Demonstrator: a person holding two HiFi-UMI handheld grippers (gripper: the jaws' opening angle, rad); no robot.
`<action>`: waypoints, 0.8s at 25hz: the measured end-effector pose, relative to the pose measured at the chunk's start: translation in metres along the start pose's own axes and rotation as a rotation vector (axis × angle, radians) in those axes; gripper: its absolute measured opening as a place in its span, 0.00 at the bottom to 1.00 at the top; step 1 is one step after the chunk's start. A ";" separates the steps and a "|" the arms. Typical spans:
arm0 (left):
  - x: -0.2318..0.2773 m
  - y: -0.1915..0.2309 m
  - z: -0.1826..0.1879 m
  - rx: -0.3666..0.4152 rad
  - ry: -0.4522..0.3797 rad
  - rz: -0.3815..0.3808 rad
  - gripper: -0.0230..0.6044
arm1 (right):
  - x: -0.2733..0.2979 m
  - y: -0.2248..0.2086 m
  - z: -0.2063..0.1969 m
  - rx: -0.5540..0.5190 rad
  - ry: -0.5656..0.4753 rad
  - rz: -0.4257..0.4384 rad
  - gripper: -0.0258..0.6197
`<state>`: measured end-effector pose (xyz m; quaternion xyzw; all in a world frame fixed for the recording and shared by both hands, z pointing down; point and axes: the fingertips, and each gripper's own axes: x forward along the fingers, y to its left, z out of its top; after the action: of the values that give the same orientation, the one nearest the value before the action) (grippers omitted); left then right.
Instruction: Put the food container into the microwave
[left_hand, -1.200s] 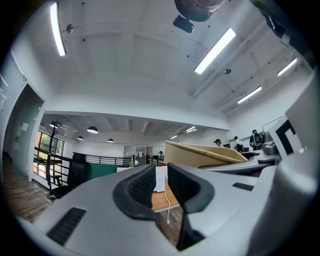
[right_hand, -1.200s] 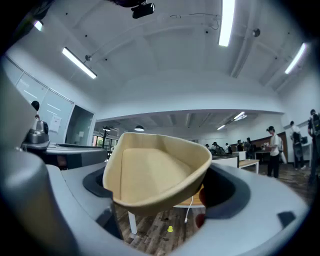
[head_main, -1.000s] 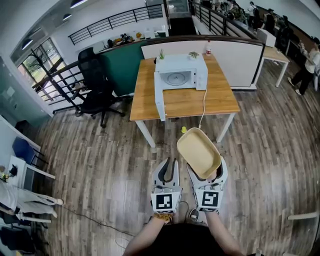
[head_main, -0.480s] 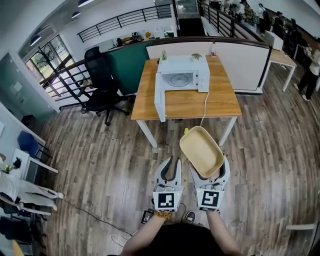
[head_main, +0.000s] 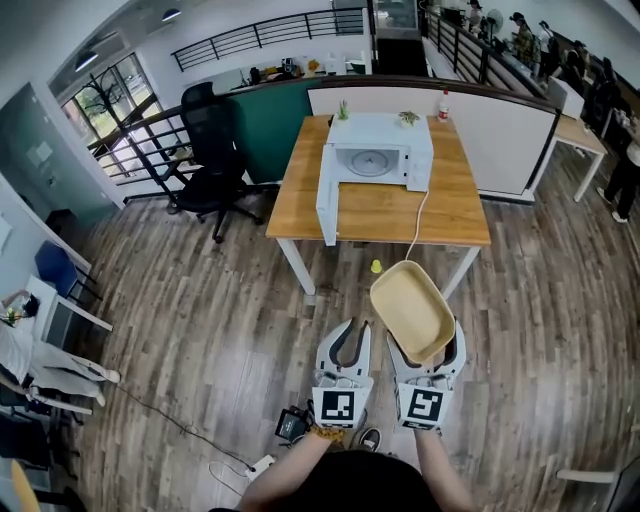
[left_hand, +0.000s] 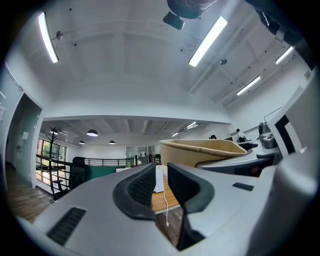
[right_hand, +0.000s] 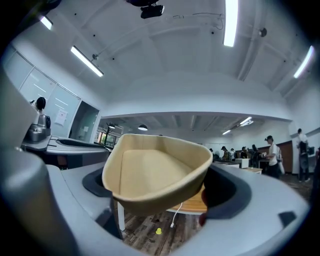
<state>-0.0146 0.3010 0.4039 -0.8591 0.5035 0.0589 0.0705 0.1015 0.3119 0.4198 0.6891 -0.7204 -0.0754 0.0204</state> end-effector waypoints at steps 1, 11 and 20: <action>0.003 0.001 -0.002 -0.004 -0.001 -0.004 0.17 | 0.004 0.000 -0.002 -0.007 0.009 0.005 0.87; 0.047 0.047 -0.021 -0.053 0.005 -0.022 0.17 | 0.059 0.011 -0.007 -0.025 0.051 -0.017 0.87; 0.079 0.101 -0.019 -0.069 -0.010 -0.074 0.17 | 0.111 0.038 -0.007 -0.041 0.112 -0.040 0.87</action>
<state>-0.0638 0.1815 0.4032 -0.8788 0.4686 0.0781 0.0454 0.0597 0.2026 0.4239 0.7061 -0.7024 -0.0519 0.0734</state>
